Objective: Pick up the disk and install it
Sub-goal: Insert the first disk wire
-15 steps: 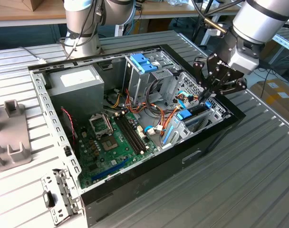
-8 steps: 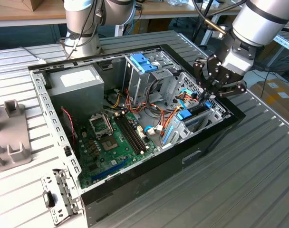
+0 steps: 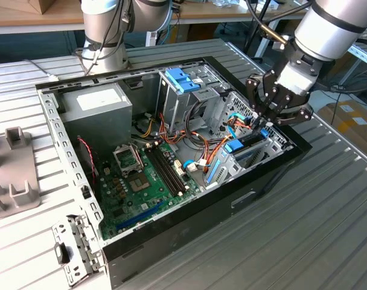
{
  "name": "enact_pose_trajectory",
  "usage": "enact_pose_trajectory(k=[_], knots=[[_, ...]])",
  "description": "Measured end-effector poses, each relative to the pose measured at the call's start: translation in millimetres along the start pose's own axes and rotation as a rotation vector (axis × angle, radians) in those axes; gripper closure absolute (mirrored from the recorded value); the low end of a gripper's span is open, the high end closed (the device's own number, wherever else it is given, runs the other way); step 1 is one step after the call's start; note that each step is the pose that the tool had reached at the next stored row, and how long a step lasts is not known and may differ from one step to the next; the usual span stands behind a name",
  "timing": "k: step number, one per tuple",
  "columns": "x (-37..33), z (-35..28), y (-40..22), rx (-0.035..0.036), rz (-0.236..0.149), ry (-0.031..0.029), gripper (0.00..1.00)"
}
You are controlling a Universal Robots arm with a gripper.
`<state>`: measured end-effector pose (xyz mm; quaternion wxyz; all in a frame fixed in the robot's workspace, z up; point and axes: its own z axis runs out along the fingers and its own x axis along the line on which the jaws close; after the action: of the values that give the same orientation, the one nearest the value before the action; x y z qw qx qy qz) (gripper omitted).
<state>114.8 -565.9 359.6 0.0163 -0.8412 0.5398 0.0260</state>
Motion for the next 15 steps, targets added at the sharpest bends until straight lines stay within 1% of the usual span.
enact_pose_trajectory(k=[6, 15], knots=[[0.2, 1.9, 0.0, 0.0046, 0.08, 0.0007, 0.84], [0.2, 2.6, 0.0, 0.0099, 0.177, 0.002, 0.84]])
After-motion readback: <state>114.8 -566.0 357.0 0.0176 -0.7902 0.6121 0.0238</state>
